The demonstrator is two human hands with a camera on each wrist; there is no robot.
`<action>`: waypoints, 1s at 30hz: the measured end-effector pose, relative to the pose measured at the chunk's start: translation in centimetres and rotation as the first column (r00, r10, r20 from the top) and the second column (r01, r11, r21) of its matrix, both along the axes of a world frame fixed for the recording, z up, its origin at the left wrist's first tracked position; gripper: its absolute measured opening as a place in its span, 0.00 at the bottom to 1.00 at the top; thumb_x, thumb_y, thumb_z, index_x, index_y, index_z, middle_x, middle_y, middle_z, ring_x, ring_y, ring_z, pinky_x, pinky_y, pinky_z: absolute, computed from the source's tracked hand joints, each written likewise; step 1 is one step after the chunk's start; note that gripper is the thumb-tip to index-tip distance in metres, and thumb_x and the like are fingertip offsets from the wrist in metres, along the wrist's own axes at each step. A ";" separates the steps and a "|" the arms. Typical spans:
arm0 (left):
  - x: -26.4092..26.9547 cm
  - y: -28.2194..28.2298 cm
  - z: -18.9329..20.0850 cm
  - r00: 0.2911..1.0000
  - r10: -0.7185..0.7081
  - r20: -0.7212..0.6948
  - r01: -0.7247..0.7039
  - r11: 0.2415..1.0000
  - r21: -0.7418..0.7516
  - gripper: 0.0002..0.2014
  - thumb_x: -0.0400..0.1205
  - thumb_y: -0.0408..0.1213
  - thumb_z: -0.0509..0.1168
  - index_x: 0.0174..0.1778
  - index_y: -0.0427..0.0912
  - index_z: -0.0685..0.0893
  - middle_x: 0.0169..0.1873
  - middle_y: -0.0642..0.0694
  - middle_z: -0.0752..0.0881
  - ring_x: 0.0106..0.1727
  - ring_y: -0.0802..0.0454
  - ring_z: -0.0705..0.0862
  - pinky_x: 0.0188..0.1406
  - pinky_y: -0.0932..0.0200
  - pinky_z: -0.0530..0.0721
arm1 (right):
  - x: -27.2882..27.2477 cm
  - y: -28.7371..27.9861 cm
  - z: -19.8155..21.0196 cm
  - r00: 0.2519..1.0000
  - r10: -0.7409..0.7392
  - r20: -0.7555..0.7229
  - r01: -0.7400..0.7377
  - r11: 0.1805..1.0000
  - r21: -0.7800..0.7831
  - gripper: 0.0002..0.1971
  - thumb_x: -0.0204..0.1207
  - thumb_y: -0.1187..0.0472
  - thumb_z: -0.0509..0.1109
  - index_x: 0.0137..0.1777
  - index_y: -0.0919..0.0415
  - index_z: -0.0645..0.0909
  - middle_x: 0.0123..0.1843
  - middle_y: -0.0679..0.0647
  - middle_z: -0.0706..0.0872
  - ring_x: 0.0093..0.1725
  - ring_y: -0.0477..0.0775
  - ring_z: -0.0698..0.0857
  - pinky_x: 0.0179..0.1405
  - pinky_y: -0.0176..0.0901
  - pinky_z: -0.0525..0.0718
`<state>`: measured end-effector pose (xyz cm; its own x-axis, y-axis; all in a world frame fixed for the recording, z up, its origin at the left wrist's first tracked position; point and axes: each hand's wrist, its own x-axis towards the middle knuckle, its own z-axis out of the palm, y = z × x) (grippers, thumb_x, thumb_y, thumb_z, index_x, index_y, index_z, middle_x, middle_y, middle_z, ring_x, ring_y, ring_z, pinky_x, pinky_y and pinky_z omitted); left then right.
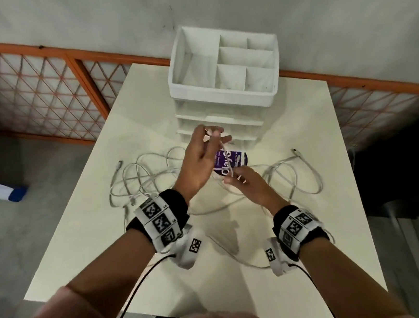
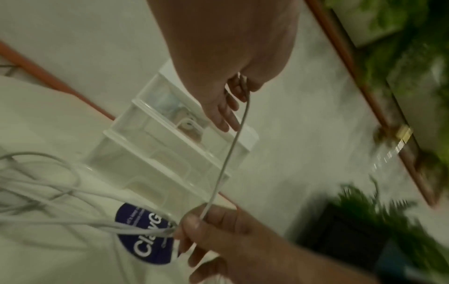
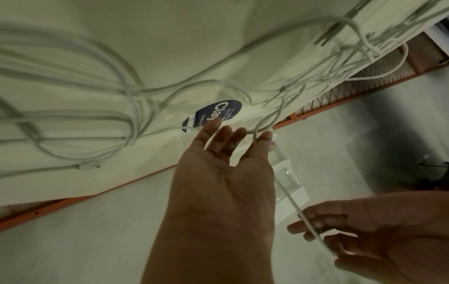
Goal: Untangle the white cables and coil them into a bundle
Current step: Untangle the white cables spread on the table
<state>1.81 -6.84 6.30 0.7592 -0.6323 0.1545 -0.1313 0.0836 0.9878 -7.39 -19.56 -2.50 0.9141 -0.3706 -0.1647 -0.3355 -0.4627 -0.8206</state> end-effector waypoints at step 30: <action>4.3 10.1 2.2 0.877 -0.044 0.479 -0.313 0.704 0.638 0.29 0.69 0.51 0.77 0.64 0.46 0.80 0.35 0.43 0.86 0.45 0.41 0.85 0.48 0.50 0.80 | -6.0 -2.0 11.1 0.985 -0.094 0.147 0.113 0.985 -0.128 0.14 0.85 0.57 0.59 0.44 0.54 0.85 0.23 0.51 0.73 0.21 0.41 0.71 0.30 0.34 0.75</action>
